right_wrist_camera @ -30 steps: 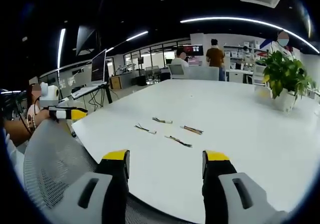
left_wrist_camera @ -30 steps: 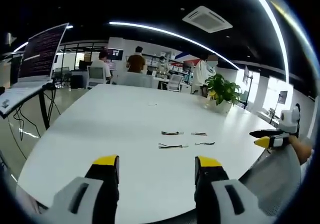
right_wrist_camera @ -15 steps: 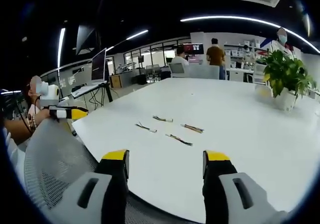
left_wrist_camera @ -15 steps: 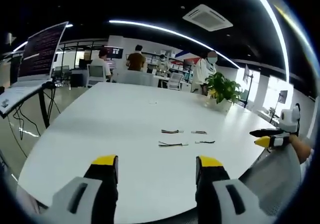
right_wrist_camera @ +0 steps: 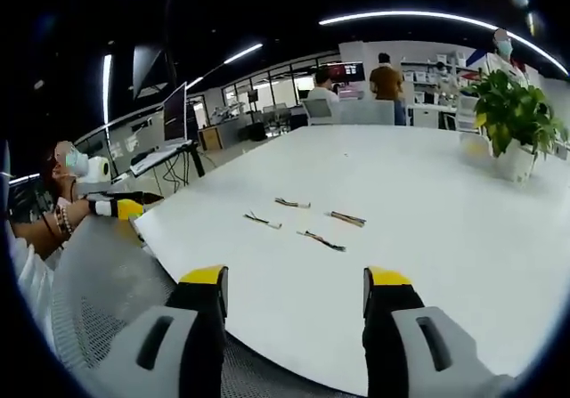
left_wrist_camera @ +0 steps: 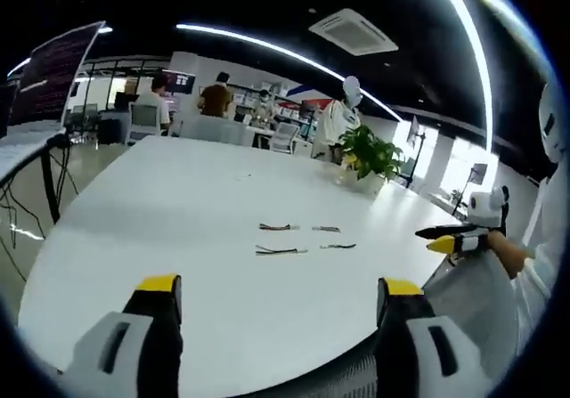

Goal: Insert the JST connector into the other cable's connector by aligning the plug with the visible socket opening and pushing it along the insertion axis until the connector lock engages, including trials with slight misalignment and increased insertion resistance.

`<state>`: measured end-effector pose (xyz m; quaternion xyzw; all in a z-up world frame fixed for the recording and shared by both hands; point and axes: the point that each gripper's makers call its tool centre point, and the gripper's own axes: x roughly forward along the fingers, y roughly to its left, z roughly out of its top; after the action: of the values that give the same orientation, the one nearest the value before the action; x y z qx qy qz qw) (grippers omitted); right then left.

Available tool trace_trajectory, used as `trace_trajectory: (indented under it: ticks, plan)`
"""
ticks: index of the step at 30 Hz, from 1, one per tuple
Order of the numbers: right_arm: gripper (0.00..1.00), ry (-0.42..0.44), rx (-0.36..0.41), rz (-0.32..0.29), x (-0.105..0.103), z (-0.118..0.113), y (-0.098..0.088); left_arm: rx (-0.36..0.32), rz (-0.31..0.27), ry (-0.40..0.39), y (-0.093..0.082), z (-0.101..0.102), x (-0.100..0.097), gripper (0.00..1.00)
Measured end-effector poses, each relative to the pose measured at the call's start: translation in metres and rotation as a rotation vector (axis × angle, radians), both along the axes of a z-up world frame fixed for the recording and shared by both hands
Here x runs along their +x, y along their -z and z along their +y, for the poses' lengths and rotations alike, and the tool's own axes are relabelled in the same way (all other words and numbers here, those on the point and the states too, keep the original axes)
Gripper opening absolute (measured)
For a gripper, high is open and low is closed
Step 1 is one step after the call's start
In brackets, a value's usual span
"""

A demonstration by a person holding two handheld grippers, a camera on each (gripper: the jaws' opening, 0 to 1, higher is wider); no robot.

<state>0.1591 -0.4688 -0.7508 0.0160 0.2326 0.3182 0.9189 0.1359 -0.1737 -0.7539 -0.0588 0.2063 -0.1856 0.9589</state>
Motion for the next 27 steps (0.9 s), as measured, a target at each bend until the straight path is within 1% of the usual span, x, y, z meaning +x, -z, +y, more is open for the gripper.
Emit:
trace_trajectory:
  ticks: [1, 2, 3, 4, 6, 10, 14, 17, 20, 23, 27]
  plan:
    - [0.6, 0.004, 0.0, -0.001, 0.003, -0.002, 0.0, 0.025, 0.003, 0.003, 0.002, 0.002, 0.0, 0.97]
    - [0.6, 0.01, 0.001, -0.001, 0.007, -0.005, 0.0, 0.019, -0.001, 0.01, 0.001, 0.002, 0.0, 0.99]
    - [0.6, 0.015, 0.002, 0.006, 0.01, -0.007, 0.001, 0.005, -0.011, 0.026, -0.002, 0.001, 0.0, 0.99]
    - [0.6, 0.018, 0.003, 0.02, 0.013, -0.01, 0.003, -0.05, -0.024, 0.043, -0.007, -0.004, 0.001, 0.99]
    - [0.6, 0.018, 0.0, 0.025, 0.018, -0.013, 0.004, -0.069, -0.021, 0.041, -0.01, -0.002, 0.003, 0.99]
    - [0.61, 0.01, -0.02, 0.014, 0.028, -0.014, 0.003, -0.062, -0.041, 0.03, -0.018, 0.004, 0.013, 0.99]
    - [0.61, 0.001, -0.039, -0.003, 0.04, -0.013, 0.001, -0.048, -0.051, 0.032, -0.02, 0.007, 0.024, 0.99]
    - [0.61, -0.001, -0.05, -0.017, 0.048, -0.014, -0.001, -0.027, -0.045, 0.053, -0.02, 0.008, 0.031, 0.99]
    - [0.61, 0.004, -0.039, -0.014, 0.056, -0.013, -0.003, -0.032, -0.043, 0.066, -0.023, 0.008, 0.042, 0.99]
    - [0.61, 0.006, -0.041, -0.015, 0.063, -0.013, -0.003, -0.023, -0.063, 0.077, -0.027, 0.006, 0.053, 0.99]
    - [0.61, 0.005, -0.039, -0.014, 0.07, -0.013, -0.002, -0.005, -0.06, 0.106, -0.028, 0.002, 0.065, 0.99]
